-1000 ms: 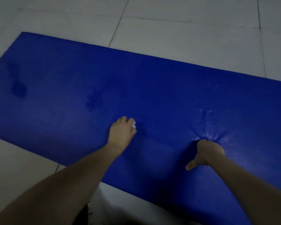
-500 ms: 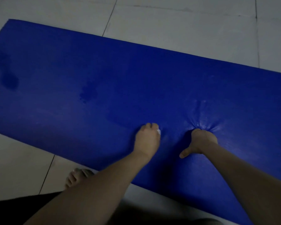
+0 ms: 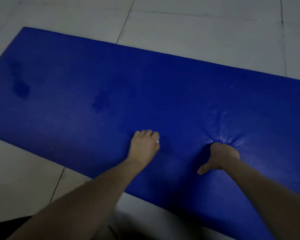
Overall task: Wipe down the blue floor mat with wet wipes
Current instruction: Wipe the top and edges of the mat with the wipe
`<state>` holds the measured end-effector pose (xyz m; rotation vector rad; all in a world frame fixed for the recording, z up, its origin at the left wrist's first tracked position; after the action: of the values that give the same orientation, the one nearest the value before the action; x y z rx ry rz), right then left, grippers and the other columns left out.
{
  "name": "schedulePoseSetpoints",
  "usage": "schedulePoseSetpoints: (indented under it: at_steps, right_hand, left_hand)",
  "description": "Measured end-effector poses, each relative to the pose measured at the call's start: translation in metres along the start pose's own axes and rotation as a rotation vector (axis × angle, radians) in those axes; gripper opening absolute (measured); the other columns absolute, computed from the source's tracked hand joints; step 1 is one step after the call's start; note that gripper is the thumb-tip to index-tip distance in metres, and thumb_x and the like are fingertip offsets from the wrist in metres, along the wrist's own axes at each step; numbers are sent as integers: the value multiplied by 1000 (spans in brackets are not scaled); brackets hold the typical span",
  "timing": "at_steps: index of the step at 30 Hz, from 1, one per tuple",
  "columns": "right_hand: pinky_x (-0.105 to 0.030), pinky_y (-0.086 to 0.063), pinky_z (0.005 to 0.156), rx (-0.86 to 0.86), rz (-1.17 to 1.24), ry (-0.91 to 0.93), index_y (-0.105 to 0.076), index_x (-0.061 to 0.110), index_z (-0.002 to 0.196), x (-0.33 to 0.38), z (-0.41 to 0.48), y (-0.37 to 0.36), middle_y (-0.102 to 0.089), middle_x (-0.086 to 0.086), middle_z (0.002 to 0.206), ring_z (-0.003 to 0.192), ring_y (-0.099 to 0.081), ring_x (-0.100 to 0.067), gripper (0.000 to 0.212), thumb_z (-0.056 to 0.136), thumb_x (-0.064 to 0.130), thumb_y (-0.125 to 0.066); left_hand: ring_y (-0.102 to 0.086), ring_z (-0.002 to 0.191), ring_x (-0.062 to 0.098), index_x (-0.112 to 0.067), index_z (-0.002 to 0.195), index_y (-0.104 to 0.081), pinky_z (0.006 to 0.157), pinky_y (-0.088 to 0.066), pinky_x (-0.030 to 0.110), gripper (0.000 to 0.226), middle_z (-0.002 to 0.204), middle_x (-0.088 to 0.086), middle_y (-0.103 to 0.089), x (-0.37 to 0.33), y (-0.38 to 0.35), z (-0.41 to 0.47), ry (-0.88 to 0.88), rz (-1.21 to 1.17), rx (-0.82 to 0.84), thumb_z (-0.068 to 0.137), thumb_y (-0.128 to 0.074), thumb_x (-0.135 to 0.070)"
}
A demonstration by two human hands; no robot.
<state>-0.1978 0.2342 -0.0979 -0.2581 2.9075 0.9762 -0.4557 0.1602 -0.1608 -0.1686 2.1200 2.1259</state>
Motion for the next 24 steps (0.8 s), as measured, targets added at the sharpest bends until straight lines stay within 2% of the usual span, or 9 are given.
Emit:
schedulePoseSetpoints:
  at_steps: [5, 9, 16, 19, 22, 24]
  right_hand:
    - [-34, -48, 78, -8, -2, 3, -47, 18, 113, 2, -1, 0, -55, 3, 117, 114, -60, -22, 101, 41, 77, -86]
    - [-34, -47, 75, -2, -2, 20, -42, 20, 103, 4, -4, 5, -53, 5, 110, 112, -60, -22, 94, 42, 77, -86]
    - [-33, -47, 72, -18, 2, 25, -45, 20, 98, 4, -4, 2, -50, 6, 96, 93, -56, -20, 90, 41, 77, -87]
    - [-33, -47, 71, -51, 6, 38, -44, 19, 98, 0, -1, -3, -50, 5, 94, 89, -54, -20, 91, 43, 77, -86]
    - [-32, -47, 69, -70, 0, 25, -50, 14, 110, -2, 3, -7, -51, 3, 94, 86, -53, -19, 87, 54, 69, -87]
    - [-31, -47, 69, -60, -7, 16, -50, 14, 114, -2, 5, -8, -51, 3, 97, 87, -54, -18, 88, 55, 68, -88]
  left_hand:
    - [-61, 77, 32, -15, 101, -66, 71, -43, 41, 15, 89, 9, -66, 98, 27, -3, 377, 105, 14, 96, -56, -24]
    - [-63, 85, 31, -9, 108, -63, 72, -51, 42, 21, 100, 11, -67, 85, 25, -10, 513, -90, -19, 102, -49, -24]
    - [-62, 73, 28, -14, 88, -62, 67, -49, 39, 23, 82, 8, -66, -51, 0, -29, 260, -198, 40, 98, -47, -29]
    - [-59, 64, 22, -17, 79, -60, 62, -49, 34, 13, 72, 3, -62, -113, -9, -35, 73, -204, 107, 85, -70, -21]
    - [-60, 68, 23, -15, 83, -62, 67, -53, 36, 11, 77, 5, -63, -148, -16, -45, -56, -246, 162, 81, -73, -17]
    - [-60, 73, 21, -17, 87, -64, 73, -51, 35, 12, 81, 3, -64, -146, -17, -46, -141, -223, 167, 82, -73, -22]
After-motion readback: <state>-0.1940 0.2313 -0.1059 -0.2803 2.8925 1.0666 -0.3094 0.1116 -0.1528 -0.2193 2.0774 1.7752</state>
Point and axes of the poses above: each hand's wrist, its own z-axis towards the middle knuckle, its own y-axis out of the back of the hand, x = y × z, the point moved 1 cm from there along z, towards the middle knuckle
